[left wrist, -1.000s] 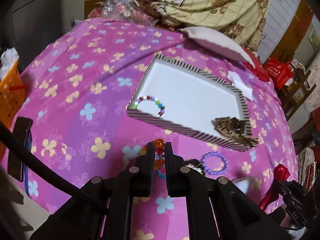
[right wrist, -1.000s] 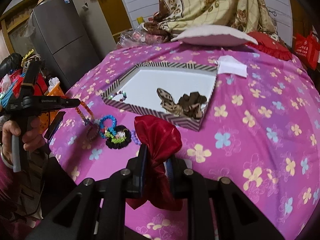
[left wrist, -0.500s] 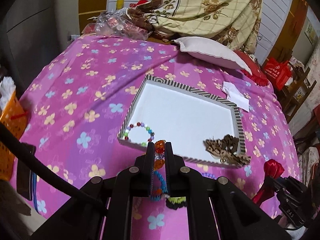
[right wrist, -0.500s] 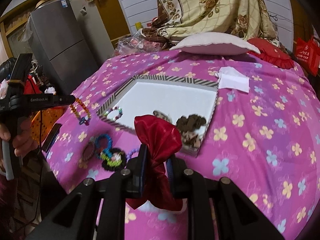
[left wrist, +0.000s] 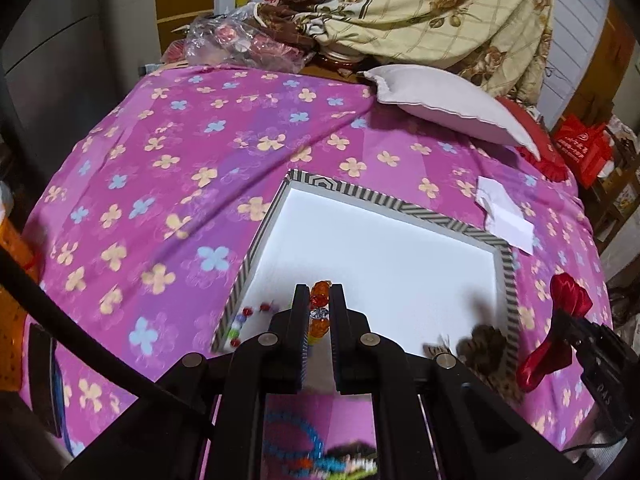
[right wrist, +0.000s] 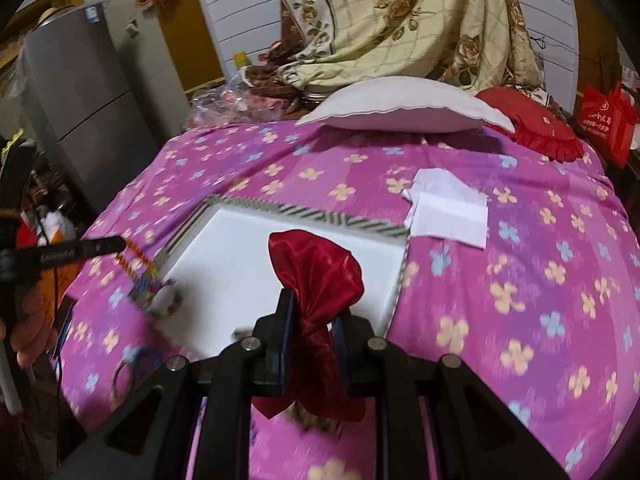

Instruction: Organize jewelry

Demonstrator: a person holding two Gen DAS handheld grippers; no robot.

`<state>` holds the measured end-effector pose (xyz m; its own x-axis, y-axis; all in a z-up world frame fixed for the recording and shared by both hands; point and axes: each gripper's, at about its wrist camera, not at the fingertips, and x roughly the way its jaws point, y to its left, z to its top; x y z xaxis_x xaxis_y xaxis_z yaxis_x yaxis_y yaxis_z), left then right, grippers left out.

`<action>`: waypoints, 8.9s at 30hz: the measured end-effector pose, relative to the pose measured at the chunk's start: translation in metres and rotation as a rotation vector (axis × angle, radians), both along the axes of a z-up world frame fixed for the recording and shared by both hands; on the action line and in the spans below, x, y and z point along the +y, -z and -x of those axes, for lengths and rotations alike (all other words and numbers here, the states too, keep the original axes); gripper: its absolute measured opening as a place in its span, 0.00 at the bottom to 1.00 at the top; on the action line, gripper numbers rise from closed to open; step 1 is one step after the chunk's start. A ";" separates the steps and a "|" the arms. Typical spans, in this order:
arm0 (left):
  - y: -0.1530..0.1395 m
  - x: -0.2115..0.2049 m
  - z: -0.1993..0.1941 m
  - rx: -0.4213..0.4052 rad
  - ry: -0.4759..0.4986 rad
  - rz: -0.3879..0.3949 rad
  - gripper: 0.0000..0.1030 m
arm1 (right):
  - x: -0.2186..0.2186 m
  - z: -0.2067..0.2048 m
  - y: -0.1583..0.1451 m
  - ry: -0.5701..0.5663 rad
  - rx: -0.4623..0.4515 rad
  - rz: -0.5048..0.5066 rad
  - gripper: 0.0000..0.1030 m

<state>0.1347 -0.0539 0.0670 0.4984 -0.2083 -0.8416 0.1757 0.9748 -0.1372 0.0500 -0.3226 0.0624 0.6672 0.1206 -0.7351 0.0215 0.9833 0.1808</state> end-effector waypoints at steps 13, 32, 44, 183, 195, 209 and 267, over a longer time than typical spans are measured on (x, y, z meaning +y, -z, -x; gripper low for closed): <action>0.067 0.012 -0.055 0.106 -0.096 -0.051 0.21 | -0.003 -0.074 0.089 -0.004 0.176 0.062 0.18; 0.065 0.024 -0.019 0.098 -0.089 -0.041 0.39 | -0.009 -0.007 0.045 0.000 0.089 -0.057 0.51; 0.033 0.039 0.070 -0.023 -0.097 -0.085 0.39 | 0.015 0.079 0.025 0.005 0.049 -0.118 0.58; 0.034 0.069 0.100 0.020 -0.112 0.004 0.18 | 0.034 0.115 0.014 -0.070 -0.004 -0.122 0.27; 0.031 0.048 0.081 -0.034 -0.098 -0.077 0.18 | 0.031 0.095 0.010 -0.067 -0.007 -0.114 0.27; 0.028 0.032 0.058 -0.065 -0.081 -0.123 0.19 | 0.024 0.068 0.012 -0.069 0.001 -0.100 0.27; 0.096 -0.001 -0.099 0.108 -0.124 -0.076 0.19 | -0.046 -0.086 0.075 0.145 0.087 -0.134 0.58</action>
